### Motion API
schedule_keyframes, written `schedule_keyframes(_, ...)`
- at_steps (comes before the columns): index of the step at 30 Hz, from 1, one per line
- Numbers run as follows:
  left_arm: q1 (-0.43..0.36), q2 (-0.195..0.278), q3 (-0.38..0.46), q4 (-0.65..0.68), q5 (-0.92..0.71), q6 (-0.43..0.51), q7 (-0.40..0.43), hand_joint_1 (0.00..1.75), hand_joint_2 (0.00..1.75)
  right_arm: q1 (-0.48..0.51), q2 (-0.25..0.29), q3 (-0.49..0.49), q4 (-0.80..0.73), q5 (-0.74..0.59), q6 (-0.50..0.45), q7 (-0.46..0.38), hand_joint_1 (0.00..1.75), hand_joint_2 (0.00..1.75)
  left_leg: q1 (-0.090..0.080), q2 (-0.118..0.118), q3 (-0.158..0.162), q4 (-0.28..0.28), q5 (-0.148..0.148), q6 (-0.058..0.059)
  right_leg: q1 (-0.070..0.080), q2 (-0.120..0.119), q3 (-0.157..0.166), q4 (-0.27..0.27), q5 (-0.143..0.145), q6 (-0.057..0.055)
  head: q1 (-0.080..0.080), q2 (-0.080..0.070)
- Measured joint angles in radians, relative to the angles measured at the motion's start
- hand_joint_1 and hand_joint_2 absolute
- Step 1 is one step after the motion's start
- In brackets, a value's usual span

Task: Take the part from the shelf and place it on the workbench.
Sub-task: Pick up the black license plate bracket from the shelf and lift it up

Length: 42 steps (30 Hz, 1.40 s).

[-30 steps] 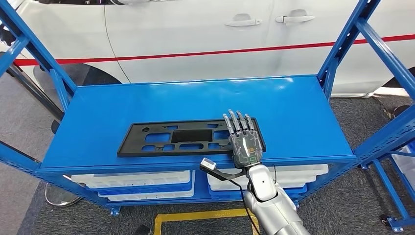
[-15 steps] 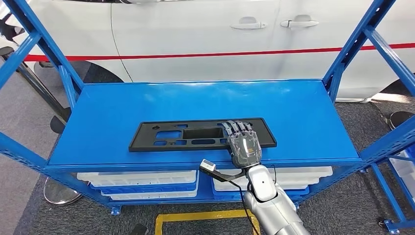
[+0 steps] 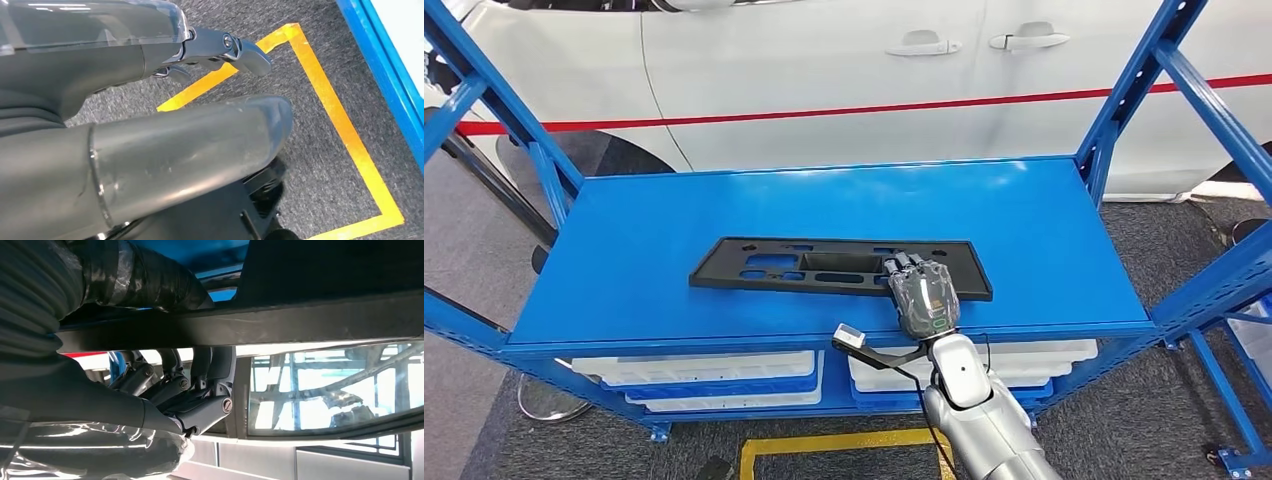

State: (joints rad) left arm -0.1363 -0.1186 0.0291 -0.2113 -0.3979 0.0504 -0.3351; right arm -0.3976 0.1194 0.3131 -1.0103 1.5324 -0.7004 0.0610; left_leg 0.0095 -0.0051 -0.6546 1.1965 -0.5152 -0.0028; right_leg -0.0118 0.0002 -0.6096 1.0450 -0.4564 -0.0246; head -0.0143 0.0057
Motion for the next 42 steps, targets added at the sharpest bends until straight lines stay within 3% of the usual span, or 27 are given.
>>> schedule_keyframes(2,-0.003,0.000,0.002,0.000,0.000,0.000,0.000,0.00,0.00,-0.001,0.000,-0.001,-0.003,0.000,0.000,0.000,1.75,1.75,-0.005,0.000,0.060,-0.129,0.050,0.013,0.002,0.001,0.001,-0.001,0.000,0.004,0.000,0.000)
schedule_keyframes(3,-0.004,0.000,0.003,0.000,0.000,0.000,0.000,0.00,0.00,-0.001,0.000,-0.001,-0.004,0.000,0.000,0.001,1.75,1.75,-0.009,-0.001,0.074,-0.162,0.057,0.018,0.002,0.001,0.000,-0.001,0.001,0.007,0.000,0.000)
schedule_keyframes(7,-0.004,0.000,0.005,0.000,0.000,0.000,-0.001,0.00,0.00,-0.002,-0.001,-0.005,-0.008,0.000,0.000,0.000,1.75,1.75,-0.008,0.000,0.085,-0.194,0.067,0.033,0.001,0.001,-0.003,0.000,-0.002,0.031,0.000,0.000)
schedule_keyframes(9,-0.006,-0.002,0.006,0.000,0.000,0.001,-0.001,0.00,0.00,-0.004,-0.001,-0.009,-0.011,-0.001,0.000,-0.003,1.75,1.75,-0.003,0.003,0.092,-0.209,0.076,0.043,0.002,0.000,-0.032,0.068,-0.046,0.039,0.001,0.000)
schedule_keyframes(11,-0.008,-0.002,0.008,0.000,-0.001,0.003,-0.001,0.00,0.00,-0.002,-0.001,-0.014,-0.012,-0.001,0.000,-0.008,1.75,1.75,-0.006,0.004,0.091,-0.209,0.077,0.047,0.000,0.000,-0.094,0.196,-0.105,0.043,0.001,0.000)
schedule_keyframes(12,-0.007,-0.003,0.009,0.000,-0.002,0.004,-0.001,0.00,0.00,-0.001,-0.002,-0.016,-0.012,-0.001,0.000,-0.010,1.75,1.75,-0.006,0.004,0.090,-0.207,0.076,0.048,-0.001,0.000,-0.118,0.245,-0.119,0.045,0.001,0.000)
schedule_keyframes(13,-0.007,-0.003,0.011,0.000,-0.003,0.005,-0.001,0.00,0.00,0.000,-0.002,-0.018,-0.012,-0.001,0.000,-0.012,1.75,1.75,-0.007,0.003,0.089,-0.204,0.074,0.048,-0.002,0.000,-0.127,0.260,-0.113,0.046,0.001,0.000)
schedule_keyframes(14,-0.006,-0.003,0.012,0.000,-0.004,0.007,-0.001,0.00,0.00,0.000,-0.003,-0.020,-0.013,-0.002,0.000,-0.015,1.75,1.75,-0.006,0.003,0.089,-0.201,0.072,0.047,-0.003,0.000,-0.116,0.236,-0.090,0.047,0.001,0.000)
schedule_keyframes(16,-0.007,-0.005,0.016,0.000,-0.008,0.011,-0.002,0.00,0.00,0.000,-0.003,-0.026,-0.023,-0.008,0.000,-0.028,1.75,1.75,-0.005,0.001,0.088,-0.190,0.064,0.041,-0.006,0.000,-0.055,0.114,-0.027,0.047,0.001,0.000)
schedule_keyframes(18,-0.008,-0.006,0.019,0.000,-0.015,0.022,-0.003,0.00,0.00,0.001,-0.002,-0.040,-0.050,-0.031,0.000,-0.069,1.75,1.75,-0.008,-0.001,0.080,-0.173,0.055,0.032,-0.005,0.001,-0.015,0.025,0.000,0.040,0.000,0.000)
schedule_keyframes(20,-0.008,-0.006,0.023,0.000,-0.024,0.041,-0.004,0.00,0.00,0.008,0.012,-0.083,-0.102,-0.093,0.000,-0.187,1.75,1.75,-0.011,-0.001,0.071,-0.164,0.052,0.024,-0.002,0.004,-0.017,0.014,-0.001,0.029,0.000,0.000)
schedule_keyframes(23,-0.006,-0.006,0.029,0.000,-0.038,0.071,-0.004,0.00,0.00,0.009,0.077,-0.213,-0.213,-0.259,0.000,-0.480,1.75,1.75,-0.008,-0.001,0.057,-0.135,0.030,0.012,-0.005,0.004,-0.020,0.013,0.002,0.013,0.000,0.000)
schedule_keyframes(26,-0.007,-0.006,0.035,0.000,-0.048,0.096,-0.007,0.00,0.00,-0.002,0.138,-0.331,-0.332,-0.409,0.000,-0.652,1.75,1.75,-0.004,0.000,-0.019,0.036,-0.060,-0.004,-0.006,-0.003,-0.017,0.011,0.000,0.004,-0.001,0.000)
schedule_keyframes(27,-0.006,-0.006,0.037,0.000,-0.050,0.102,-0.008,0.00,0.00,-0.004,0.149,-0.359,-0.367,-0.440,0.000,-0.678,1.75,1.75,-0.002,0.000,-0.048,0.095,-0.080,-0.007,-0.005,-0.006,-0.016,0.011,-0.001,0.003,-0.001,0.000)
schedule_keyframes(28,-0.004,-0.006,0.039,0.000,-0.052,0.108,-0.009,0.00,0.00,-0.004,0.158,-0.380,-0.397,-0.460,0.000,-0.695,1.75,1.75,-0.001,0.001,-0.062,0.124,-0.082,-0.008,-0.005,-0.007,-0.016,0.011,-0.001,0.002,-0.001,0.000)
schedule_keyframes(29,-0.003,-0.006,0.041,0.000,-0.053,0.113,-0.009,0.00,0.00,-0.004,0.166,-0.397,-0.425,-0.474,0.000,-0.710,1.75,1.75,-0.001,0.001,-0.058,0.114,-0.064,-0.006,-0.004,-0.006,-0.015,0.012,-0.001,0.002,-0.001,0.000)
schedule_keyframes(30,-0.003,-0.006,0.044,0.000,-0.053,0.120,-0.010,0.00,0.00,-0.004,0.174,-0.410,-0.452,-0.486,0.000,-0.723,1.75,1.75,0.000,0.001,-0.035,0.064,-0.029,-0.002,-0.003,-0.004,-0.013,0.012,-0.002,0.002,-0.001,0.000)
schedule_keyframes(32,-0.005,-0.005,0.050,0.000,-0.051,0.134,-0.013,0.00,0.00,-0.004,0.187,-0.427,-0.500,-0.506,0.001,-0.742,1.75,1.75,-0.003,0.000,0.032,-0.080,0.036,0.010,-0.001,0.000,-0.009,0.011,-0.003,0.004,-0.001,0.000)
schedule_keyframes(33,-0.008,-0.004,0.054,0.000,-0.049,0.142,-0.016,0.00,0.00,-0.004,0.191,-0.431,-0.520,-0.515,0.001,-0.747,1.75,1.75,-0.005,0.000,0.057,-0.131,0.051,0.016,0.000,0.001,-0.009,0.010,-0.002,0.007,-0.001,0.000)
schedule_keyframes(36,-0.010,-0.004,0.069,0.000,-0.036,0.157,-0.028,0.00,0.00,-0.005,0.202,-0.433,-0.566,-0.535,0.001,-0.748,1.75,1.75,-0.010,0.000,0.073,-0.171,0.054,0.025,0.000,0.002,-0.009,0.003,0.004,0.023,-0.001,0.000)
schedule_keyframes(38,-0.010,-0.004,0.076,0.000,-0.031,0.161,-0.033,0.00,0.00,-0.006,0.207,-0.433,-0.587,-0.540,0.001,-0.748,1.75,1.75,-0.005,0.001,0.080,-0.186,0.064,0.035,0.000,0.001,-0.013,0.015,-0.007,0.034,0.000,0.000)
schedule_keyframes(40,-0.011,-0.004,0.080,0.000,-0.030,0.161,-0.035,0.00,0.00,-0.008,0.208,-0.434,-0.601,-0.542,0.001,-0.748,1.75,1.75,-0.001,0.003,0.084,-0.198,0.072,0.043,-0.001,0.001,-0.049,0.096,-0.057,0.040,0.000,0.000)
schedule_keyframes(42,-0.011,-0.005,0.085,0.000,-0.025,0.162,-0.038,0.00,0.00,-0.008,0.208,-0.434,-0.609,-0.545,0.001,-0.748,1.75,1.75,-0.003,0.003,0.083,-0.199,0.073,0.046,-0.001,0.001,-0.109,0.219,-0.114,0.044,0.000,0.000)
